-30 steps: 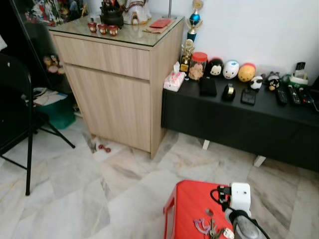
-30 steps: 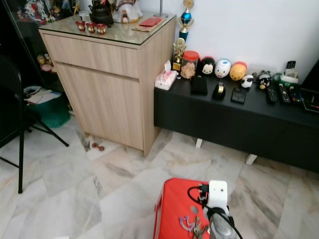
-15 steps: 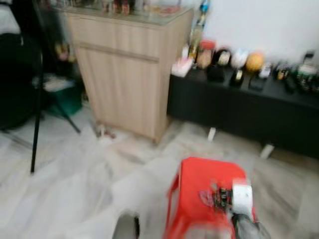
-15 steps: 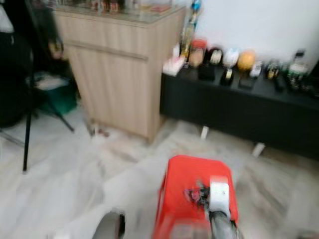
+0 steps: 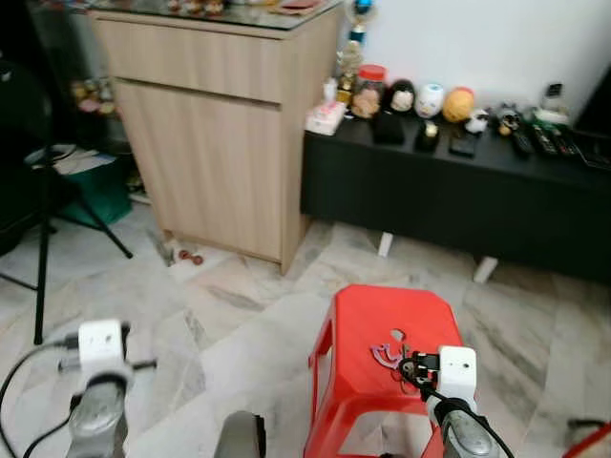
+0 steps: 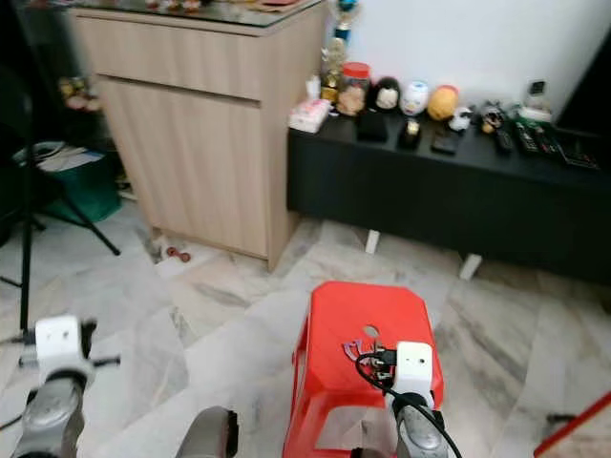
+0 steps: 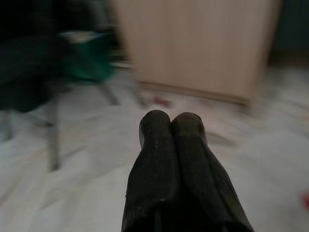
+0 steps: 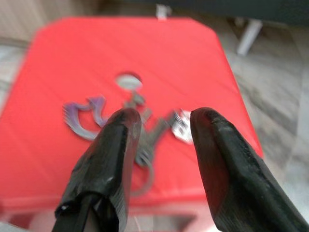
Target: Hang keys on a hook
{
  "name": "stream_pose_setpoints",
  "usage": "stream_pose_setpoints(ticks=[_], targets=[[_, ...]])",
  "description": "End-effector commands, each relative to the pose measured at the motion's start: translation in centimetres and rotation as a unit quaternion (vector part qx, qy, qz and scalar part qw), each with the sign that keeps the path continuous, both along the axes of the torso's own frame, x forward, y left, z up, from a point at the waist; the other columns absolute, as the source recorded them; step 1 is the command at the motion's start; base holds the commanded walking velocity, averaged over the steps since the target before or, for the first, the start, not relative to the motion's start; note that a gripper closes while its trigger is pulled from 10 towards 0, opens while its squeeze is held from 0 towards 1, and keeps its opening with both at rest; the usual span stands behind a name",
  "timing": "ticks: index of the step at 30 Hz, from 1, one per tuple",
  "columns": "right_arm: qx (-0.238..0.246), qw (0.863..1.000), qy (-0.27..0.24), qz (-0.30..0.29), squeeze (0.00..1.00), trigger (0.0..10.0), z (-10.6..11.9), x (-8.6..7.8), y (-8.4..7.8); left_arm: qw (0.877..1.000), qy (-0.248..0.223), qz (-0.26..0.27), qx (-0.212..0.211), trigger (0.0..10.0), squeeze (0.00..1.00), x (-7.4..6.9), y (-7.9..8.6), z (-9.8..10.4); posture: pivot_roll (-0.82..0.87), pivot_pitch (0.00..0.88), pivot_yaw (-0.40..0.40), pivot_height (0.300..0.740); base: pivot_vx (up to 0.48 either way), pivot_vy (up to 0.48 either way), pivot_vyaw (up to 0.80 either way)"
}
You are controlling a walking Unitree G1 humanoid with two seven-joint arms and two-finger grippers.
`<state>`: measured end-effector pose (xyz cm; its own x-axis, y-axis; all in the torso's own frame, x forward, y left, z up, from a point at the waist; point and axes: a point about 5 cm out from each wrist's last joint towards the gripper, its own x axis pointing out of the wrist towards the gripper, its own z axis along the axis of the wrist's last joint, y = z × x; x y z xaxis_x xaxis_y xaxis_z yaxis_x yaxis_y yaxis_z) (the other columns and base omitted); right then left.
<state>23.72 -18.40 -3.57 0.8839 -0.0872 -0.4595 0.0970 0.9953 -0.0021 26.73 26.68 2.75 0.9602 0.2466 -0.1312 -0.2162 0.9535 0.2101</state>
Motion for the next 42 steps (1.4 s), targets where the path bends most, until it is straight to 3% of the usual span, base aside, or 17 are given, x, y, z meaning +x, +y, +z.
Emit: stream_pose_setpoints(ticks=[1, 5, 10, 15, 21, 27, 42], targets=[[0.001, 1.0, 0.006, -0.021, 0.0, 10.0, 0.1, 0.2, -0.7, 0.999, -0.01, -0.049, 0.001, 10.0, 0.0, 0.3, -1.2, 0.2, 0.19, 0.0, -0.072, 0.617, 0.0, 0.0, 0.0], [0.008, 0.999, 0.023, -0.04, 0.0, 10.0, -0.3, -0.1, -1.1, 0.995, -0.015, -0.092, -0.026, 10.0, 0.0, 0.5, -2.4, 0.4, 0.2, 0.0, -0.077, 0.617, 0.0, 0.0, 0.0], [0.005, 0.999, 0.032, -0.039, 0.0, 10.0, -0.4, -0.1, -1.2, 0.996, -0.036, -0.059, -0.057, 10.0, 0.0, 0.5, -2.3, 0.6, 0.2, 0.0, -0.078, 0.617, 0.0, 0.0, 0.0], [0.008, 0.998, 0.039, -0.039, 0.0, 10.0, -0.5, 0.0, -1.1, 0.995, -0.041, -0.066, -0.062, 10.0, 0.0, 0.4, -2.6, 0.7, 0.2, 0.0, -0.074, 0.617, 0.0, 0.0, 0.0], [0.011, 0.998, 0.047, -0.047, 0.0, 10.0, -0.8, -0.4, -1.4, 0.992, -0.05, -0.091, -0.078, 10.0, 0.0, -1.7, -3.3, 0.8, 0.2, 0.0, -0.075, 0.617, 0.0, 0.0, 0.0], [0.013, 0.998, 0.05, -0.046, 0.0, 10.0, -0.8, -0.3, -1.3, 0.991, -0.05, -0.096, -0.074, 10.0, 0.0, -2.5, -3.6, 1.2, 0.21, 0.0, -0.078, 0.617, 0.0, 0.0, 0.0], [0.002, 0.998, 0.057, -0.035, 0.0, 10.0, -1.1, -0.6, -1.4, 0.991, -0.048, -0.098, -0.079, 10.0, 0.0, -1.2, -3.9, 2.1, 0.19, 0.0, -0.069, 0.617, 0.18, 0.0, 0.0]])
